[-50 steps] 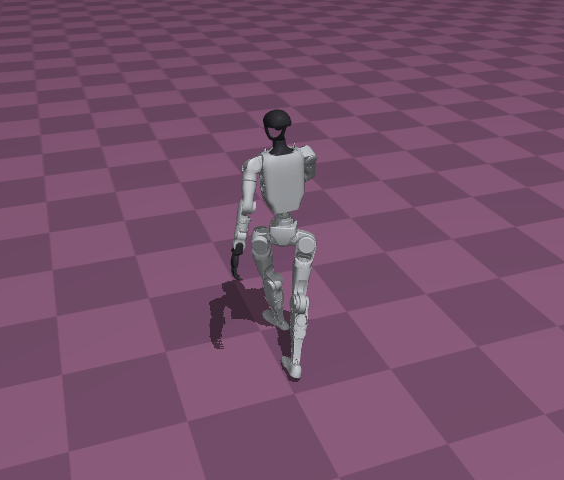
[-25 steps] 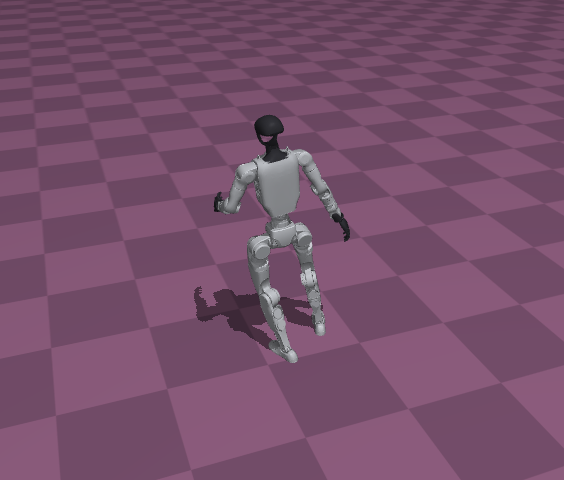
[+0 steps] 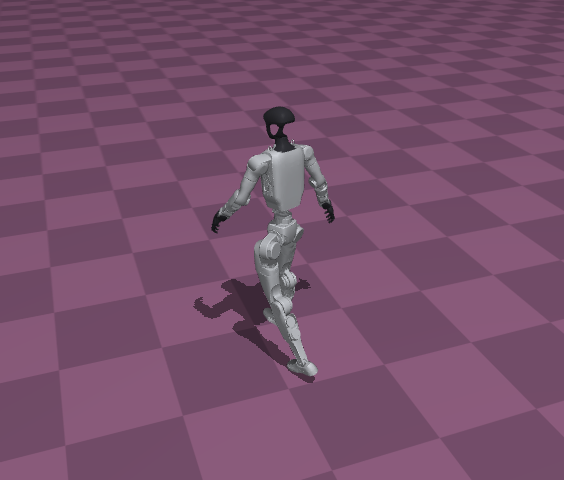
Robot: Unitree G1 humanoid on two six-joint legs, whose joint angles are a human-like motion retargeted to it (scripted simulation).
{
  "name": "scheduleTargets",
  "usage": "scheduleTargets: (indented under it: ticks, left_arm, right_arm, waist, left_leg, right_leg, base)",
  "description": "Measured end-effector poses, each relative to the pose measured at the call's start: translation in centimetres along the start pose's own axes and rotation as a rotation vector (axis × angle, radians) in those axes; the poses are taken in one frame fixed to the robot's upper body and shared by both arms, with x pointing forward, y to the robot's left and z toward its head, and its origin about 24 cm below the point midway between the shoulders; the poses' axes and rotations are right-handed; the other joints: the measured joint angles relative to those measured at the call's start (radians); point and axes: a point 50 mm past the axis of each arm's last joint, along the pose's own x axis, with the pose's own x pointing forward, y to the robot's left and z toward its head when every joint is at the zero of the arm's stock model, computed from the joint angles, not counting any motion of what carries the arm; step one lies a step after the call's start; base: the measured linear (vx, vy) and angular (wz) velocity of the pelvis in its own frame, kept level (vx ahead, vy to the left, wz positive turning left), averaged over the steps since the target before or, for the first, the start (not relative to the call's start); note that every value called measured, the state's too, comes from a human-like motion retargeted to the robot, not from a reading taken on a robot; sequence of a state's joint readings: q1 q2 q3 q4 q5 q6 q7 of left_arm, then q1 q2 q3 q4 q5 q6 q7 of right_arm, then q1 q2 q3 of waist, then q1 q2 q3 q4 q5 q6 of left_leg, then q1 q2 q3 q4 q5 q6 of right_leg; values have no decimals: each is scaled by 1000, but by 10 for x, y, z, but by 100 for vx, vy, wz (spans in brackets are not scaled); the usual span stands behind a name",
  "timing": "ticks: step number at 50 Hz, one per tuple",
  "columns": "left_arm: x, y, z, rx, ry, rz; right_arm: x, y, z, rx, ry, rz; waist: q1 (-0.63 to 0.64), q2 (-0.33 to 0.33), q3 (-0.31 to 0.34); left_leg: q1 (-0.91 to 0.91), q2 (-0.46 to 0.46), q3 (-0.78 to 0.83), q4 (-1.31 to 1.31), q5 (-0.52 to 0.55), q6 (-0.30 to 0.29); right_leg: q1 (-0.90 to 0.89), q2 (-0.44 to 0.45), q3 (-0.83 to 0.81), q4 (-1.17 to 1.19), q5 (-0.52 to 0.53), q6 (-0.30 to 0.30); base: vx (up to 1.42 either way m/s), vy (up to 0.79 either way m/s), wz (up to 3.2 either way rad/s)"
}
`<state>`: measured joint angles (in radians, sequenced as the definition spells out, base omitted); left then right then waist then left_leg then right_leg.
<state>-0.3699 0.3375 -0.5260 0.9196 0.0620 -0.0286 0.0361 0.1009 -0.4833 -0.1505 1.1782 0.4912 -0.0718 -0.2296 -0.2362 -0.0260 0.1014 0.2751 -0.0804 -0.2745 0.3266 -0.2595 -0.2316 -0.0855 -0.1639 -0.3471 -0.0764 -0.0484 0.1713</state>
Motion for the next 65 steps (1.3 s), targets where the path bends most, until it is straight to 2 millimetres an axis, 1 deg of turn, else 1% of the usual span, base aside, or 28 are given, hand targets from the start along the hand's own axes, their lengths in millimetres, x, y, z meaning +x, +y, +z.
scheduleTargets:
  ticks: [2, 3, 5, 7, 10, 13, 15, 18, 20, 22, 27, 30, 33, 35, 37, 39, 41, 43, 45, 47, 50, 53, 55, 57, 58, 60, 63, 65]
  left_arm:
    - [-7, -6, -30, 70, 106, -26]
    - [-11, -8, -44, 92, 159, -36]
    - [-22, -8, -72, 111, 268, -46]
    - [-38, -3, -103, 92, 378, -27]
    - [-63, 8, -141, 10, 512, 42]
    - [-89, 22, -171, -112, 616, 172]
    - [-106, 29, -187, -202, 672, 266]
    - [-130, 27, -206, -350, 733, 384]
    - [-145, 18, -217, -449, 763, 434]
    - [-159, 1, -227, -533, 797, 443]
    - [-197, -63, -243, -617, 937, 270]
    - [-221, -110, -243, -582, 1011, 23]
    - [-238, -142, -239, -596, 1057, -125]
    - [-248, -155, -237, -593, 1071, -212]
    - [-257, -158, -239, -589, 1087, -246]
    - [-264, -155, -243, -589, 1112, -232]
    - [-268, -146, -249, -579, 1146, -181]
    - [-267, -134, -255, -546, 1175, -119]
    - [-259, -120, -258, -429, 1166, -113]
    - [-234, -100, -255, -371, 1121, -5]
    - [-183, -67, -232, -362, 943, 195]
    - [-129, -29, -186, -473, 618, 362]
    - [-107, -11, -150, -501, 397, 369]
    - [-89, 12, -111, -549, 184, 379]
    - [-81, 22, -91, -558, 88, 373]
    - [-70, 40, -56, -520, -66, 345]
    - [-54, 61, -11, -403, -218, 339]
    - [-46, 71, 10, -295, -265, 330]
  right_arm:
    - [2, -1, 18, 41, -63, -22]
    - [3, 0, 28, 54, -91, -26]
    - [4, 6, 46, 59, -128, -24]
    - [4, 21, 56, 27, -137, -6]
    - [1, 51, 71, -68, -145, 31]
    - [-9, 91, 90, -209, -186, 103]
    - [-19, 118, 103, -295, -242, 164]
    - [-40, 157, 126, -372, -365, 267]
    - [-58, 182, 142, -389, -452, 338]
    - [-77, 205, 157, -391, -524, 414]
    - [-128, 254, 182, -429, -637, 659]
    - [-157, 275, 195, -491, -668, 842]
    - [-181, 288, 206, -558, -713, 956]
    - [-194, 293, 213, -585, -752, 991]
    - [-203, 297, 216, -583, -800, 986]
    - [-207, 299, 216, -557, -841, 954]
    - [-205, 298, 211, -504, -858, 910]
    - [-195, 293, 202, -451, -846, 861]
    - [-178, 283, 190, -411, -817, 815]
    - [-155, 269, 180, -414, -780, 750]
    - [-116, 238, 162, -467, -703, 627]
    - [-73, 198, 140, -554, -578, 490]
    - [-46, 164, 119, -601, -473, 401]
    - [-25, 129, 97, -617, -340, 313]
    - [-16, 111, 86, -610, -274, 270]
    - [-4, 77, 60, -554, -132, 191]
    - [2, 34, 16, -455, 85, 73]
    - [0, 20, -9, -369, 174, 39]
  waist:
    - [25, 7, -14]
    - [39, 5, -16]
    - [60, 0, -21]
    - [82, 2, -27]
    - [127, -20, -28]
    - [190, -23, -7]
    - [242, -12, 15]
    - [329, 27, 59]
    - [389, 52, 91]
    - [444, 65, 118]
    - [543, 95, 135]
    - [586, 108, 123]
    - [650, 95, 107]
    - [689, 68, 94]
    - [725, 24, 76]
    - [757, -26, 54]
    - [779, -72, 31]
    - [787, -97, 6]
    - [762, -109, -21]
    - [751, -108, -58]
    - [718, -82, -103]
    - [654, -57, -123]
    - [594, -12, -138]
    - [538, 1, -152]
    - [512, 10, -147]
    - [456, 14, -130]
    - [388, -17, -106]
    - [353, -12, -84]
  left_leg:
    - [-24, -31, -29, 88, 73, -30]
    - [-50, -55, -14, 156, 104, -30]
    - [-138, -51, 59, 307, 129, -30]
    - [-236, 66, 171, 410, 83, -18]
    - [-312, 211, 399, 374, 12, 74]
    - [-333, 276, 534, 187, 22, 102]
    - [-343, 274, 535, 24, 100, 97]
    - [-364, 259, 457, -205, 283, 57]
    - [-386, 252, 454, -297, 347, 14]
    - [-414, 236, 548, -339, 339, -14]
    - [-476, 183, 1001, -350, 285, -19]
    - [-513, 169, 1213, -261, 231, 37]
    - [-496, 97, 1262, -273, 184, 68]
    - [-488, 69, 1237, -231, 115, 107]
    - [-470, 53, 1194, -228, 62, 150]
    - [-436, 45, 1179, -278, 66, 207]
    - [-382, 45, 1183, -341, 94, 255]
    - [-322, 65, 1184, -368, 95, 270]
    - [-310, 135, 1188, -248, 33, 323]
    - [-305, 184, 1173, -194, 6, 329]
    - [-297, 225, 1140, -140, -29, 321]
    - [-288, 221, 1069, -94, -69, 305]
    - [-271, 230, 1000, -63, -84, 261]
    - [-280, 220, 925, -18, -114, 236]
    - [-262, 199, 889, -27, -119, 195]
    - [-253, 172, 815, 17, -140, 188]
    - [-216, 90, 709, 10, -165, 164]
    - [-199, 89, 652, 20, -175, 134]
  right_leg:
    - [35, -17, 13, 2, -29, -6]
    - [54, -36, 23, 4, -45, -2]
    - [85, -53, 35, 13, -80, -3]
    - [102, -10, 44, 32, -126, -15]
    - [129, 8, 78, 50, -175, 1]
    - [161, 58, 141, 64, -210, -5]
    - [189, 106, 194, 69, -227, -23]
    - [244, 195, 288, 80, -252, -62]
    - [284, 246, 358, 91, -266, -77]
    - [320, 277, 429, 100, -275, -70]
    - [383, 336, 583, 107, -278, -35]
    - [417, 364, 675, 101, -260, -33]
    - [442, 383, 744, 103, -233, -25]
    - [456, 390, 760, 116, -213, -32]
    - [470, 399, 771, 137, -182, -42]
    - [485, 408, 789, 162, -132, -40]
    - [497, 417, 796, 196, -71, -15]
    - [488, 424, 745, 272, -18, 32]
    - [421, 406, 556, 432, 13, 74]
    - [283, 305, 294, 678, -28, 36]
    - [145, 83, 4, 929, -149, -104]
    - [53, -92, -109, 994, -152, -94]
    - [78, -116, -151, 843, -175, -125]
    - [47, -154, -161, 716, -166, -69]
    - [59, -153, -149, 598, -157, -63]
    - [73, -162, -93, 398, -81, -31]
    - [46, -201, 9, 183, 91, 60]
    - [12, -187, -12, 91, 127, 91]
  base:
    - [53, -22, -17]
    - [51, -17, -28]
    - [46, -30, -24]
    - [41, -53, -32]
    - [40, -39, -65]
    - [37, -34, -105]
    - [37, -31, -132]
    - [39, -28, -157]
    - [41, -24, -176]
    - [43, -21, -176]
    - [47, -15, -158]
    - [51, -9, -149]
    - [55, -7, -154]
    - [62, -9, -140]
    - [69, -11, -132]
    - [74, -11, -118]
    - [76, -7, -85]
    - [74, 1, -41]
    - [71, 6, 15]
    - [62, 14, 15]
    - [55, 21, 45]
    - [52, 21, 113]
    - [51, 20, 167]
    - [49, 14, 176]
    - [45, 11, 186]
    - [44, 6, 200]
    - [42, -1, 193]
    - [36, -15, 150]
